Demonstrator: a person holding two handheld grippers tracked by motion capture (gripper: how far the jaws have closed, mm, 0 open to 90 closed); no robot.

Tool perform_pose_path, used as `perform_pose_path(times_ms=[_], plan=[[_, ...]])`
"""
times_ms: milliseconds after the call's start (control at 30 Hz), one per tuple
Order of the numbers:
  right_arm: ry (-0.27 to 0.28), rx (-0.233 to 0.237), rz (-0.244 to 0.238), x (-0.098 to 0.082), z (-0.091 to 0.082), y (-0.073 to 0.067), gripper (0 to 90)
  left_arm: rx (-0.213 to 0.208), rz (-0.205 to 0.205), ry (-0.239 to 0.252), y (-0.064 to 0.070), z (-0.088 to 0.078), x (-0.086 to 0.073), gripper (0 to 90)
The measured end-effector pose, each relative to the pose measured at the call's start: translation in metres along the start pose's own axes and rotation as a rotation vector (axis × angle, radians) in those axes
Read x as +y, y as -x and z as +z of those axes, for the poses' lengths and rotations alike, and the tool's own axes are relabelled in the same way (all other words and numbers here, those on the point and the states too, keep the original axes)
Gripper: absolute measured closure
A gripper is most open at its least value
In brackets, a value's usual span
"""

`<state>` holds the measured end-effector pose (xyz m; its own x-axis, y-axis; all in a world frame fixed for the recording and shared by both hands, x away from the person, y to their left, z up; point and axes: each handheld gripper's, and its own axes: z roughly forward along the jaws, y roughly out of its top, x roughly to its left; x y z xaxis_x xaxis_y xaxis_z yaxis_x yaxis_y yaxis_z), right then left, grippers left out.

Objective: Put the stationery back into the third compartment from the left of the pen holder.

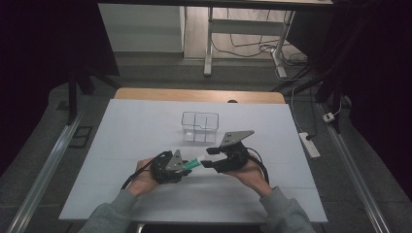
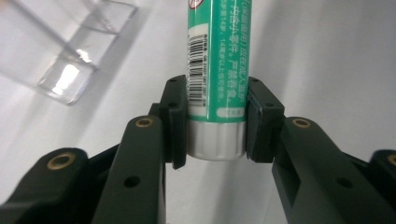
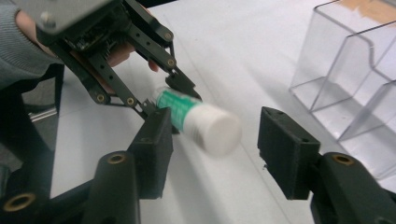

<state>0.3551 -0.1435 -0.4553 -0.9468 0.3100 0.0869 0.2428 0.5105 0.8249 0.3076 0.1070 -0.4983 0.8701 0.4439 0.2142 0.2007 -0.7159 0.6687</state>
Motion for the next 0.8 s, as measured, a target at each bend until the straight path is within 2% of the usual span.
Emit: perform_pose_path(times_ms=[200, 367, 500, 800], plan=[[0.036, -0.032, 0.009, -0.003, -0.003, 0.003, 41.4, 0.039, -0.072, 0.045, -0.008, -0.006, -0.005, 65.0], [0.064, -0.045, 0.020, -0.003, -0.006, 0.003, 40.9, 0.054, -0.108, 0.081, -0.011, -0.009, -0.006, 65.0], [0.079, -0.056, 0.024, -0.004, -0.006, 0.003, 39.8, 0.034, -0.127, 0.098, -0.012, -0.011, -0.006, 65.0], [0.087, -0.054, 0.048, -0.008, -0.001, 0.004, 38.6, 0.043, -0.141, 0.128, -0.010, -0.013, -0.005, 65.0]])
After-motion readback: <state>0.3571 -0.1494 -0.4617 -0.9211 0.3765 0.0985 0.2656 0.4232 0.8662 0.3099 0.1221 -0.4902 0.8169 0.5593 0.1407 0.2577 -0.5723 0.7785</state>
